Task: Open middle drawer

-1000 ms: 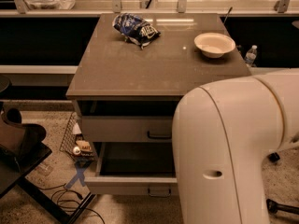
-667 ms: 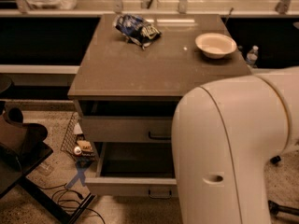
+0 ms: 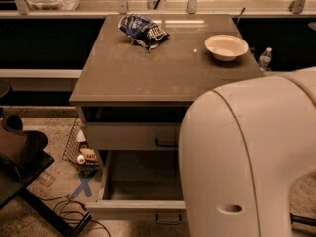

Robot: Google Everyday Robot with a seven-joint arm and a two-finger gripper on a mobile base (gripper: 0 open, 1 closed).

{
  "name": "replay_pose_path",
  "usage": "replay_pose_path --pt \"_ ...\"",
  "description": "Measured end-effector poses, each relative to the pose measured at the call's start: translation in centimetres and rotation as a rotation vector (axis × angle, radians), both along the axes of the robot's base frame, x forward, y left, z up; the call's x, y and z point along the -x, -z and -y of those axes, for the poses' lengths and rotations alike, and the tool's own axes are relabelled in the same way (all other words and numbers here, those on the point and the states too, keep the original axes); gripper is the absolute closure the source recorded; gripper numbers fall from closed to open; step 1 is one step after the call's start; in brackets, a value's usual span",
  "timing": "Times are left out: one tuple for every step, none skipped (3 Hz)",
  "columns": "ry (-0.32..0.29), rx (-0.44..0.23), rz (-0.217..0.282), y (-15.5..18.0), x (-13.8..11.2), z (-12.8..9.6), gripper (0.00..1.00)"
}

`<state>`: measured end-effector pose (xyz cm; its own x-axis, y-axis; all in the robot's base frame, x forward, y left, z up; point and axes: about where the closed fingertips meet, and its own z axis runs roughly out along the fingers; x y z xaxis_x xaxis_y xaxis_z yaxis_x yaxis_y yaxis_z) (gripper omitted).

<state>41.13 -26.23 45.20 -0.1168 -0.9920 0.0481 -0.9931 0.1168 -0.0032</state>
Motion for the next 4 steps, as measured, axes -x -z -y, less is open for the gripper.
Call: replay_pose_path --pt "0.021 0.064 -0.069 -2.1 4.4 0.8 1.0" --pt "0.061 0.191 -0.17 -5.8 10.4 1.9 1.0" --pt "0.064 0.18 -0.162 -5.6 10.3 2.1 1.0" --pt "0.073 0.14 -0.12 -5.0 9.1 2.4 1.0"
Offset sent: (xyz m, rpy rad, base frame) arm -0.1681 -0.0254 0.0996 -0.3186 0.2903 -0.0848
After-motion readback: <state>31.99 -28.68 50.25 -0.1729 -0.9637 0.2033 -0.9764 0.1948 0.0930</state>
